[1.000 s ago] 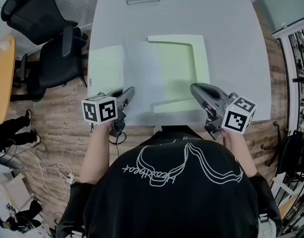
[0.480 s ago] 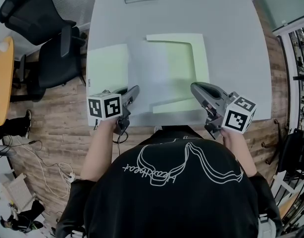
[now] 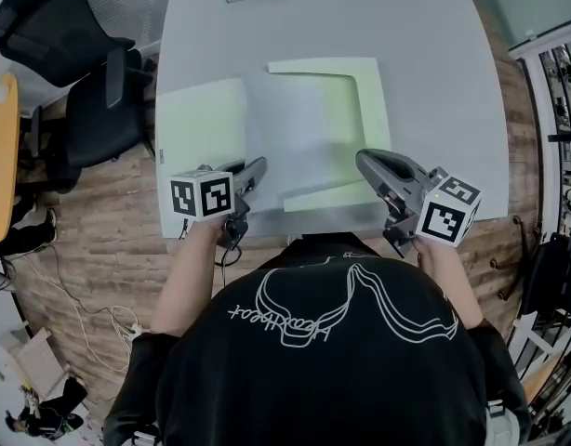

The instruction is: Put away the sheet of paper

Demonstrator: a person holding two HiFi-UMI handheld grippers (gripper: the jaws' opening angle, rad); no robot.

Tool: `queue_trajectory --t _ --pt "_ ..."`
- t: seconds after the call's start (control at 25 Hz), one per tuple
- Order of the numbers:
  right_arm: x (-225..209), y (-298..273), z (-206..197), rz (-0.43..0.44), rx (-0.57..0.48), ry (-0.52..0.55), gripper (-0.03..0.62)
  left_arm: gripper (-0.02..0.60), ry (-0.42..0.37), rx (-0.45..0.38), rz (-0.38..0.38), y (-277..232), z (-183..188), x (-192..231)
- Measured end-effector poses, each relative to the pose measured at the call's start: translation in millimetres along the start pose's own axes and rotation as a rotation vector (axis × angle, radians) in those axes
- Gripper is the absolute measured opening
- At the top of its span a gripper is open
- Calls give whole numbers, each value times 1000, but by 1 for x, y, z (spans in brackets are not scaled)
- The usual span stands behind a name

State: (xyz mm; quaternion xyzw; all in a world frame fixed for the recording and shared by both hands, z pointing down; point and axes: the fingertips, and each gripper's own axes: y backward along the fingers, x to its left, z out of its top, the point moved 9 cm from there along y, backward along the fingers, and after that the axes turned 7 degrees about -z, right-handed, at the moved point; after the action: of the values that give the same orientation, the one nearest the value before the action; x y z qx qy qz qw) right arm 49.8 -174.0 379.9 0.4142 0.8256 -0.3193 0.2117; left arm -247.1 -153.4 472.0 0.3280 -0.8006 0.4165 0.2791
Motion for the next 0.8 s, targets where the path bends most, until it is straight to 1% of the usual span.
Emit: queue_trajectory --t 0.24,0.44,0.8 --pt "-2 0 -2 -6 8 -8 9 11 22 -2 -6 -10 -1 1" --pt "-1 -1 -7 -6 10 -15 9 11 25 17 -4 -18 -3 2" --pt "-6 0 -12 -18 3 -40 9 11 12 72 -27 -37 2 0"
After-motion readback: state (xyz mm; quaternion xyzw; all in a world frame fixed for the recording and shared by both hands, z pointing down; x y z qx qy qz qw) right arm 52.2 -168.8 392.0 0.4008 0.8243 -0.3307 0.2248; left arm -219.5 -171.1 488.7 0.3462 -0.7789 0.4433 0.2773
